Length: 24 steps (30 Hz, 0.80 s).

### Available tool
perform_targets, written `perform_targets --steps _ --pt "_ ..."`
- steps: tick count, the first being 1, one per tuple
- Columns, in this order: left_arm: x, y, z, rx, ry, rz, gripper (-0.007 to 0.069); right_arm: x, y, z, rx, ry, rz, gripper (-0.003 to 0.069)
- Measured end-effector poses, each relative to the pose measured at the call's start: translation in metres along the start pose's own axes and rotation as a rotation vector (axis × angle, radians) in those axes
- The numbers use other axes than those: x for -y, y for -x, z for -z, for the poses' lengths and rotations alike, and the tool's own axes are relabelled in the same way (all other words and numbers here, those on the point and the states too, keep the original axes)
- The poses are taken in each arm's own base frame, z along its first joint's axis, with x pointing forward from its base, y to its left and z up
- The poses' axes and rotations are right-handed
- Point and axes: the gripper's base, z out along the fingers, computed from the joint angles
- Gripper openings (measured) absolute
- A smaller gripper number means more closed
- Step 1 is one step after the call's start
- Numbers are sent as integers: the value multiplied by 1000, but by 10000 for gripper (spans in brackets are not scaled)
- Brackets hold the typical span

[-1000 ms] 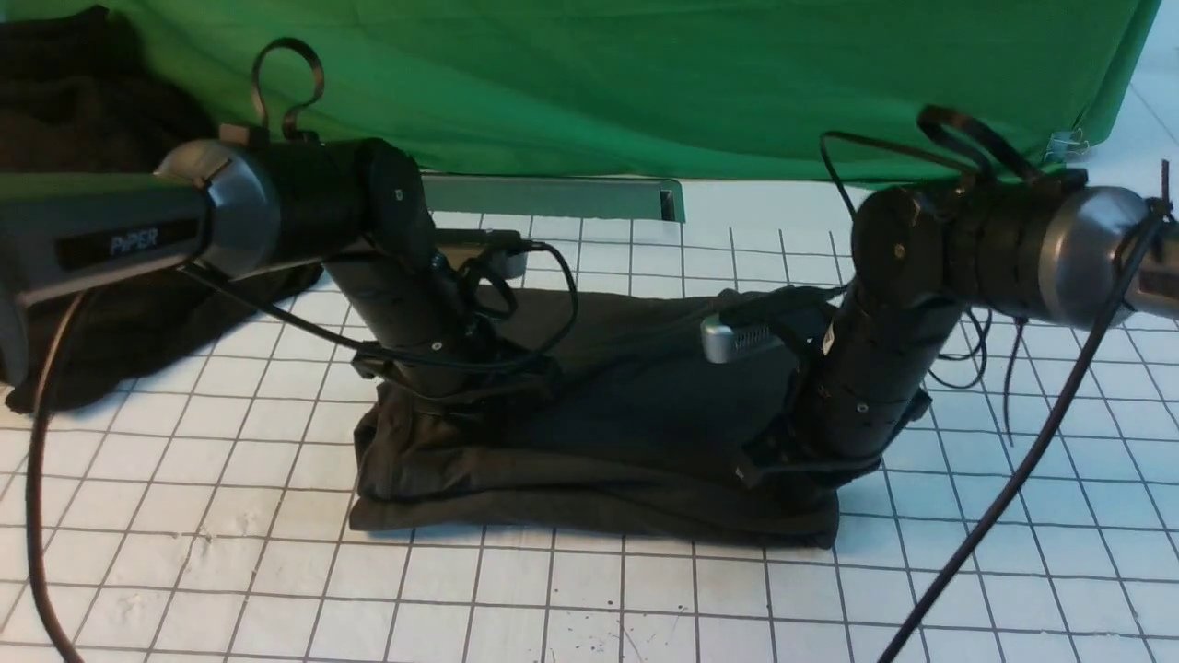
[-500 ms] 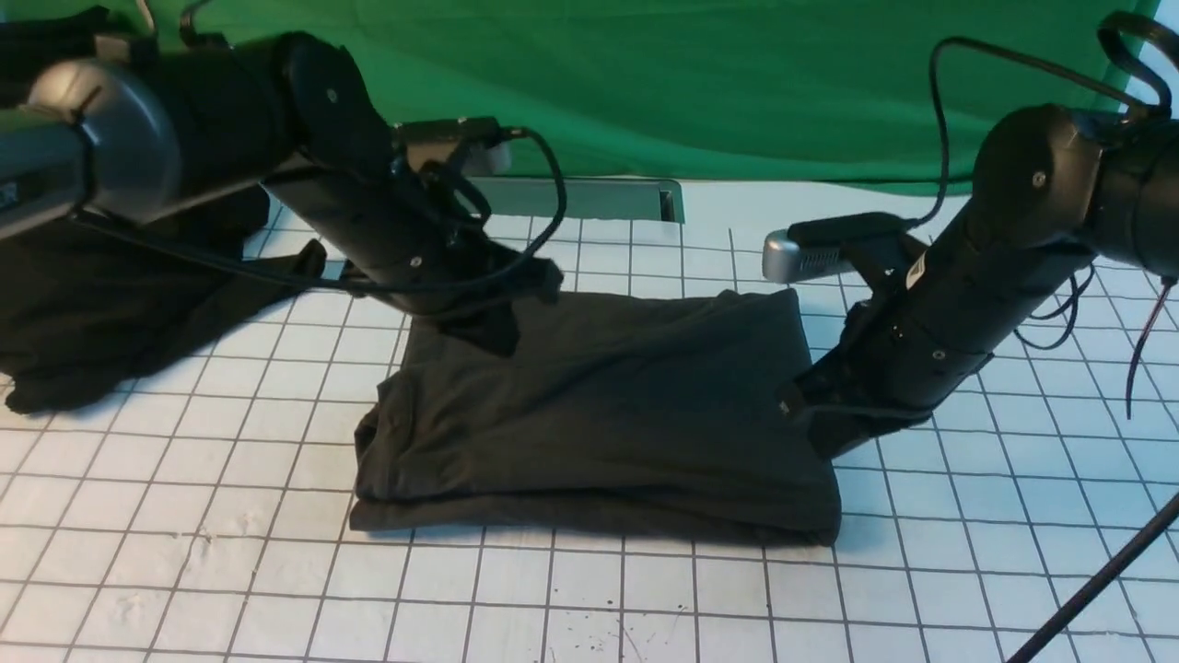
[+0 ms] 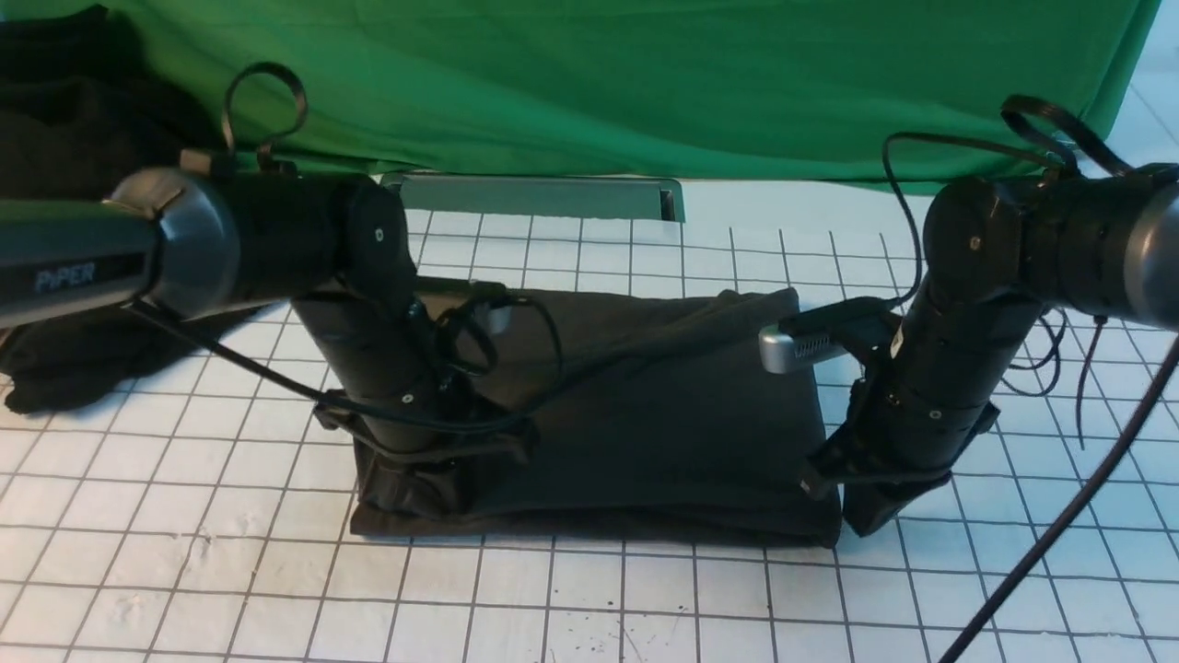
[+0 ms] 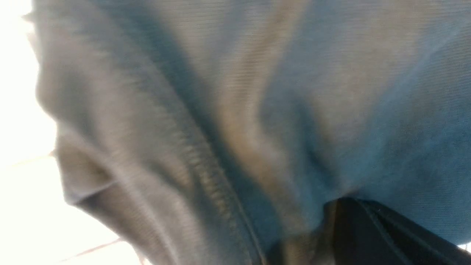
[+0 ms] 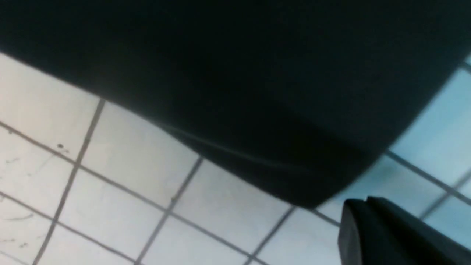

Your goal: Fold a long-sleeved shirt over a white checkered tablecloth.

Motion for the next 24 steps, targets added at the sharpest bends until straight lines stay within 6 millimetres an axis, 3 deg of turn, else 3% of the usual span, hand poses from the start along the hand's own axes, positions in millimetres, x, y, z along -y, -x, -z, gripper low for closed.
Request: perform_targets --steps 1,2,3,4,5,6,9,10,13,14,15,16,17,19,22,24 --pt "0 0 0 0 0 1 -3 0 0 2 6 -1 -1 -1" --pt "2 0 14 38 -3 -3 -3 -2 -3 21 56 -9 7 -1" --pt "3 -1 22 58 -5 -6 -3 -2 -4 27 74 -11 9 -1" --pt "7 -3 51 133 -10 -19 -3 -6 -13 62 172 -26 22 -1" --pt "8 -4 55 140 -11 -20 -3 -7 -14 67 183 -31 24 -1" --pt "10 -10 83 204 -6 -38 -3 -10 -25 99 287 -47 33 -1" --pt "15 -34 148 382 13 -76 -3 -21 -65 182 622 -87 68 -1" --pt "17 -49 174 464 11 -84 -3 -23 -78 201 730 -94 76 -1" --pt "19 -86 215 626 3 -85 -3 -31 -133 251 1069 -113 103 -1" --pt "18 -113 233 733 -2 -89 -3 -33 -162 267 1250 -127 121 -1" --pt "18 -117 232 738 -2 -89 -3 -34 -167 267 1257 -130 125 -1" --pt "18 -128 237 775 -5 -91 -3 -34 -184 272 1343 -144 138 -1" --pt "16 -156 248 886 -16 -88 -3 -35 -218 274 1498 -173 162 -1" --pt "14 -177 245 944 -28 -75 -3 -35 -242 273 1606 -189 172 -1" --pt "5 -237 229 1125 -82 -18 -3 -29 -291 231 1805 -219 182 -1" --pt "1 -258 215 1189 -109 8 -3 -27 -307 216 1904 -227 182 -1"
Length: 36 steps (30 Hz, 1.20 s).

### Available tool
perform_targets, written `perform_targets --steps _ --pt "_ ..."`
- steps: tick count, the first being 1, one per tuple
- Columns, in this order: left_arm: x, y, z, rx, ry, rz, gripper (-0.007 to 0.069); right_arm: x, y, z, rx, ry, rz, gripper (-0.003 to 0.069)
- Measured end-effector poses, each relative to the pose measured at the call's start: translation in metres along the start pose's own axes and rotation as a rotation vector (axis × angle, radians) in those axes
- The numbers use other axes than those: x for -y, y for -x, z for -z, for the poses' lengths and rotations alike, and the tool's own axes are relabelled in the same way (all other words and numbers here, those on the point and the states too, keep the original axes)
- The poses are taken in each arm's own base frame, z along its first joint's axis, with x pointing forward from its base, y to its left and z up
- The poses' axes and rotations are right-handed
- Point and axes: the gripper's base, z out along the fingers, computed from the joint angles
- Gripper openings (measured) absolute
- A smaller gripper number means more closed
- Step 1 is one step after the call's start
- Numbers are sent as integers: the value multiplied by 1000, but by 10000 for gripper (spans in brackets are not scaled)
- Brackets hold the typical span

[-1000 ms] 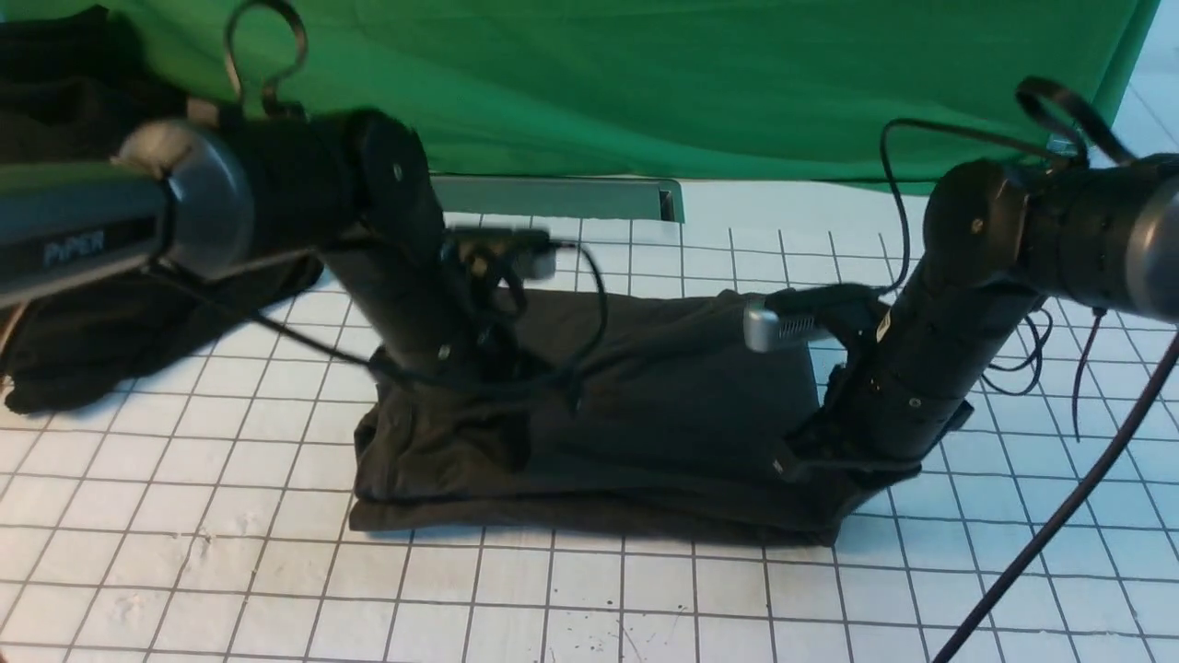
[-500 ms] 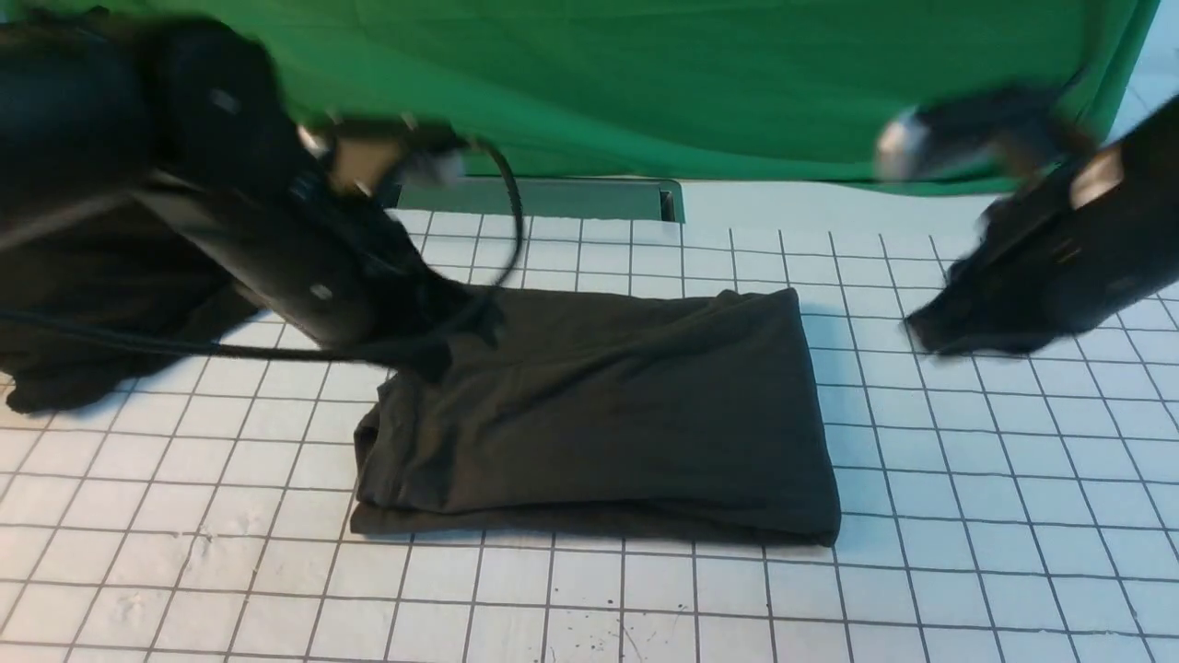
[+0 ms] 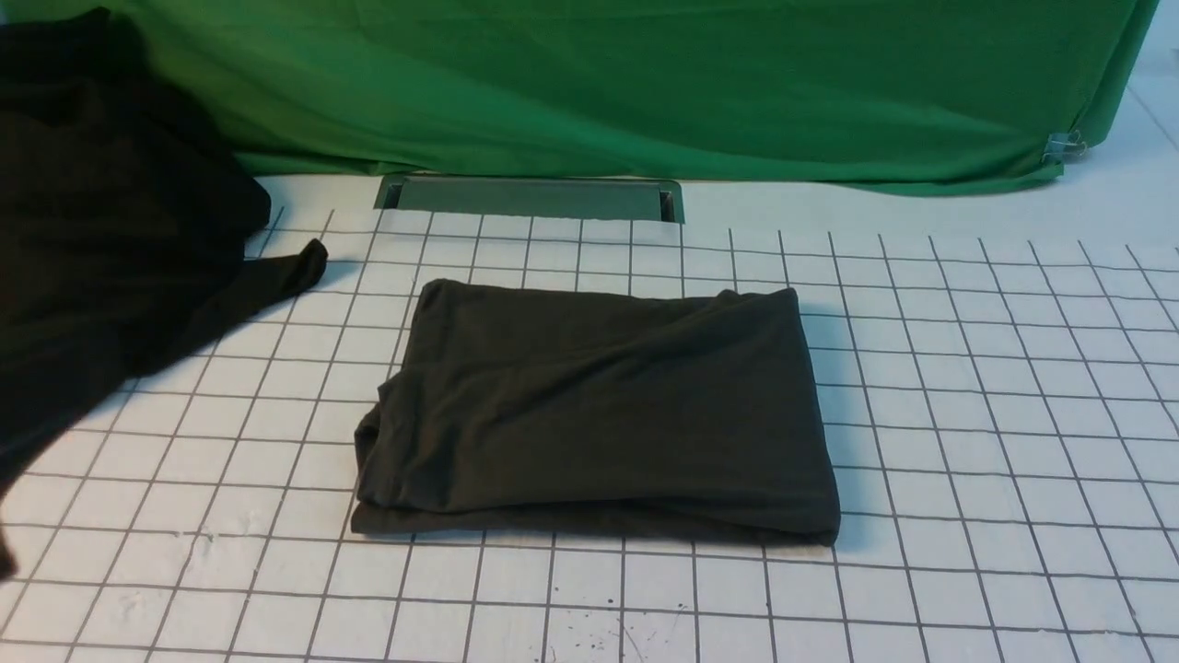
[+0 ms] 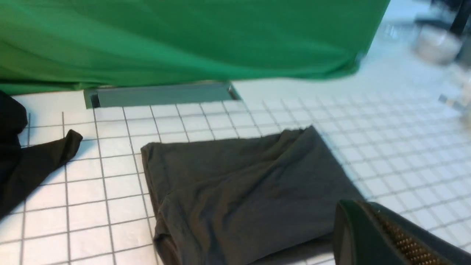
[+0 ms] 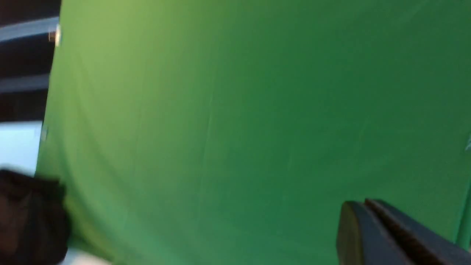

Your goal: Fold a long-sleeved shirt over a white checkered tablecloth.

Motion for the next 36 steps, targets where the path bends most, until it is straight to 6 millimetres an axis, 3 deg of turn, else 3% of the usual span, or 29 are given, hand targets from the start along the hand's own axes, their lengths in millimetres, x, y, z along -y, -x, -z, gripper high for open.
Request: perform_targets --steps 2,4,10,36 --pt "-2 -10 9 45 -9 12 -3 -1 -9 9 52 -10 0 -1" --pt "-7 -33 19 131 -31 45 -3 -1 -22 24 167 -30 -24 0" --pt "-13 -60 21 163 -47 82 -3 -1 -30 32 235 -38 -57 0" --pt "-15 -70 20 69 -23 64 1 -2 -33 32 227 -38 -57 62"
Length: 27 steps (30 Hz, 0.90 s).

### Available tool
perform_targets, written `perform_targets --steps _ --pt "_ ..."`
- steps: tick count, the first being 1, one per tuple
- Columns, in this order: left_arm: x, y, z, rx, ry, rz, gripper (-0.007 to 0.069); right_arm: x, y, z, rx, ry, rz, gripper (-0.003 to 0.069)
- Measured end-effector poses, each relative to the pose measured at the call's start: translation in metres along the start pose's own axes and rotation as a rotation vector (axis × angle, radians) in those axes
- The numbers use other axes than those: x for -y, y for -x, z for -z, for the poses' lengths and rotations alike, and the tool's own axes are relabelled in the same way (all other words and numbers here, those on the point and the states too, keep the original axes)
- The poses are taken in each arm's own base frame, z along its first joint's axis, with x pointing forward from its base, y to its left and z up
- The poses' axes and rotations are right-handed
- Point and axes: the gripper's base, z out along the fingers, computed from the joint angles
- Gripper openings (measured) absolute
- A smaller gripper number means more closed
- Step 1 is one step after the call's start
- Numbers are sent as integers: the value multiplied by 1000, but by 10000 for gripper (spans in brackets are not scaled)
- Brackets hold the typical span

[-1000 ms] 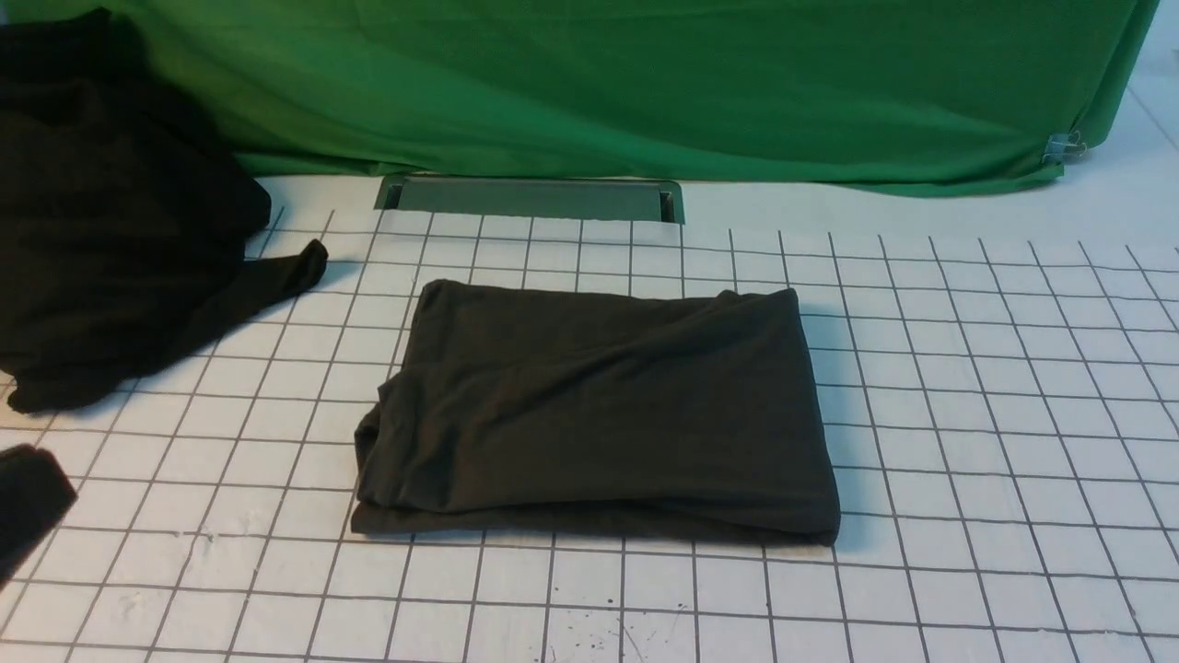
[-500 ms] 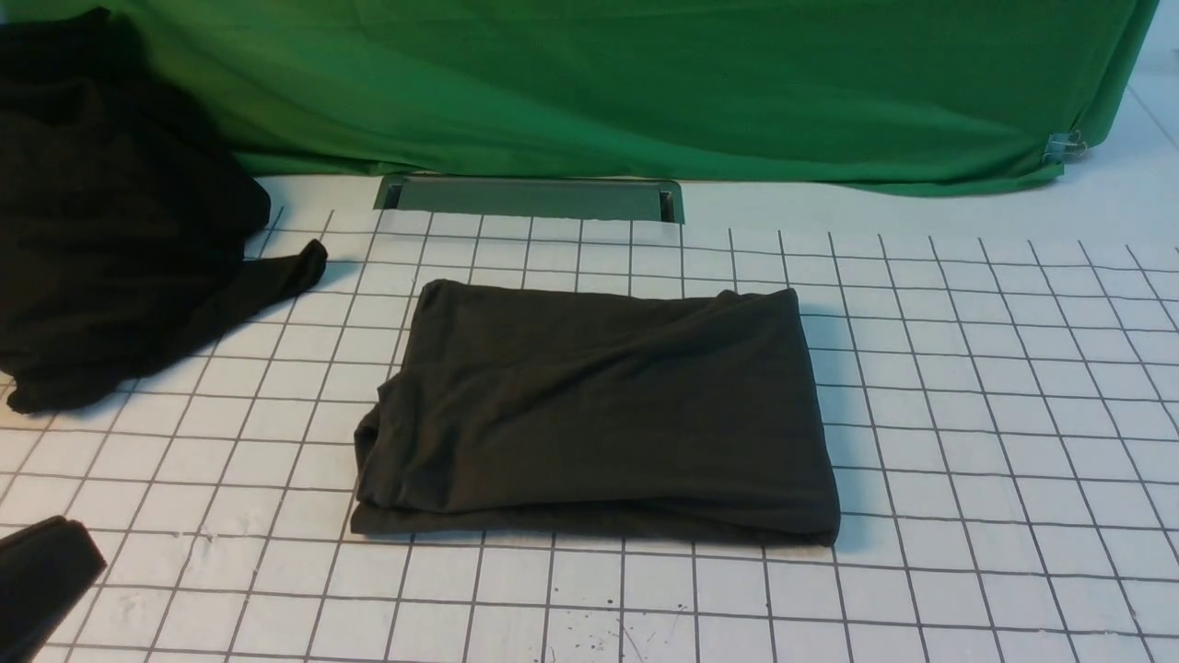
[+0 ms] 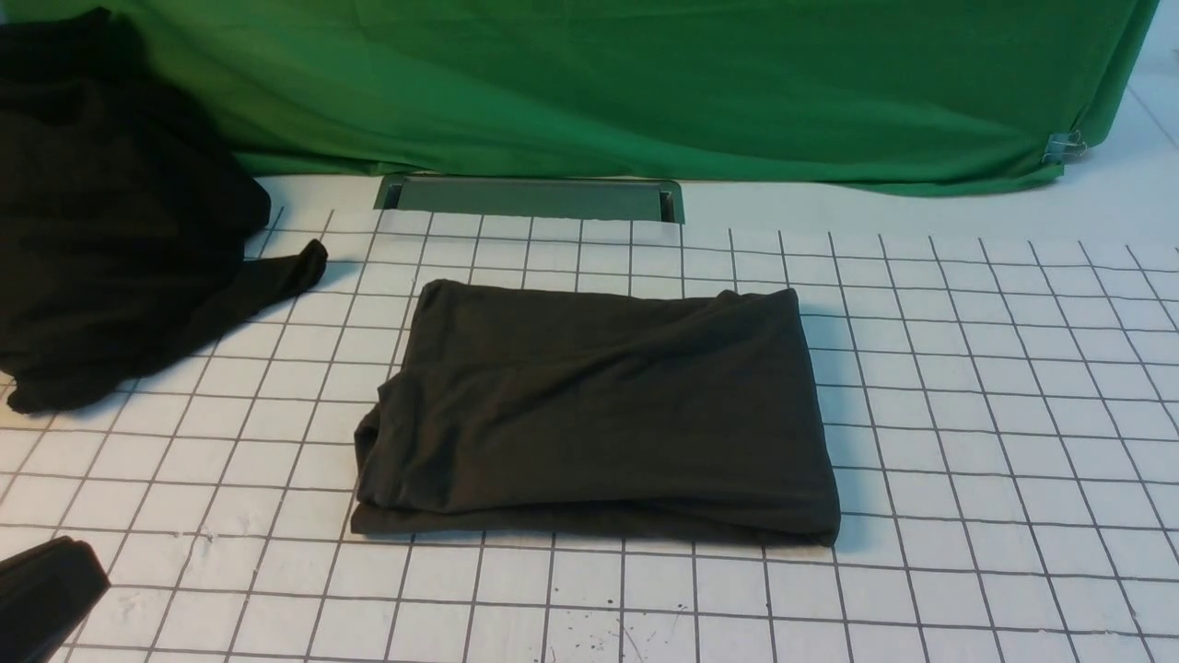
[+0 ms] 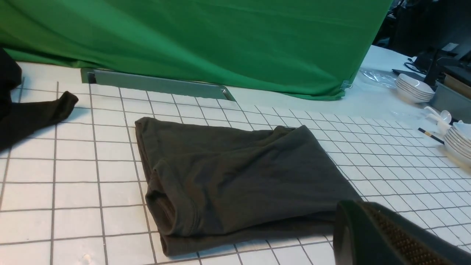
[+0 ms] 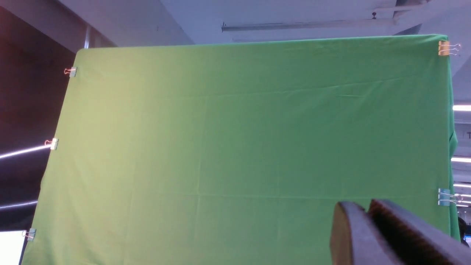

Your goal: Fold a long-sleeved shirt over a white checkered tablecloth.

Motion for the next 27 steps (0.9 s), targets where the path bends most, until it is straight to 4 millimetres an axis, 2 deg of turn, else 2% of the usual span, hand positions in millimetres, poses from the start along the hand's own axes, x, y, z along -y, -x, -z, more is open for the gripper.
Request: perform_targets --steps 7,12,16,18,20,27 --pt "-1 1 -2 45 8 -66 1 0 0 0 0 0 -1 79" --pt "-10 -9 -9 155 71 -170 1 0 0 0 0 0 -2 92" --pt "-24 -34 -13 177 192 -174 1 0 0 0 0 0 -2 103" --pt "-37 -59 -19 126 279 -158 1 0 0 0 0 0 -2 108" --pt "-43 -71 -22 90 315 -161 1 0 0 0 0 0 -2 112" --pt "-48 -81 -22 4 354 -258 1 0 0 0 0 0 -4 123"
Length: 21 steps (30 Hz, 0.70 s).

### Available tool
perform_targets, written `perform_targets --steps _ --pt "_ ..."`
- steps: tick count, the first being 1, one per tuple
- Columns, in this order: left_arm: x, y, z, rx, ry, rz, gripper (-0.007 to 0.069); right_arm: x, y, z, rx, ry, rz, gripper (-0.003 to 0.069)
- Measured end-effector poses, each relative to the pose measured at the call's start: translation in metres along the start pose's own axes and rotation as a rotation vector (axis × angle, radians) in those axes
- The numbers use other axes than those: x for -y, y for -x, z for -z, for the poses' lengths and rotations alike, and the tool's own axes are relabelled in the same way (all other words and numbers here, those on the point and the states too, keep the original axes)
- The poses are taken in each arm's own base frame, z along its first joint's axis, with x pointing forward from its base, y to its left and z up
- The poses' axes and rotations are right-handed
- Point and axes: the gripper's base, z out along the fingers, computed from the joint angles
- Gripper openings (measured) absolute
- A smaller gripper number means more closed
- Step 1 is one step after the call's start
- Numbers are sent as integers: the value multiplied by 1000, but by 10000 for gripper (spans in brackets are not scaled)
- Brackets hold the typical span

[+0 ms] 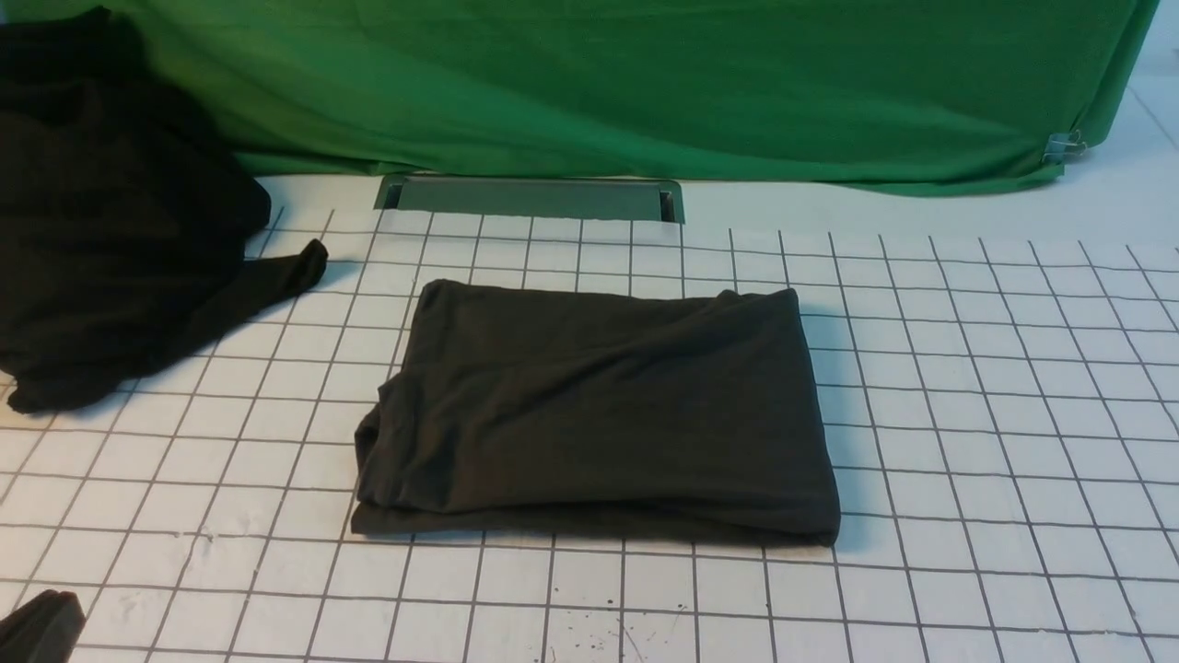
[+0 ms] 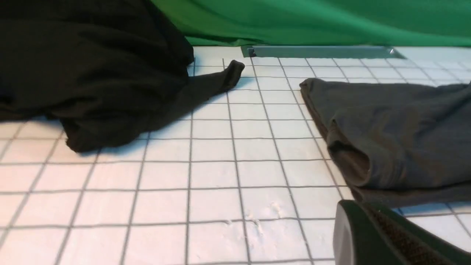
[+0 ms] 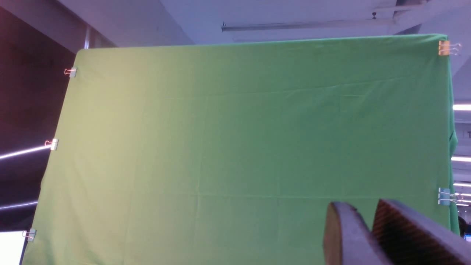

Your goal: Fold a long-sleeved shirt over a white checkered tablecloth.

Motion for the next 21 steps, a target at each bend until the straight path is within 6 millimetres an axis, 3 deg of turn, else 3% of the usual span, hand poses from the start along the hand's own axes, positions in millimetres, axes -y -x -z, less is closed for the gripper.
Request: perform_targets --steps 21 --pt "-1 1 0 6 9 -29 1 0 0 0 0 -1 1 165"
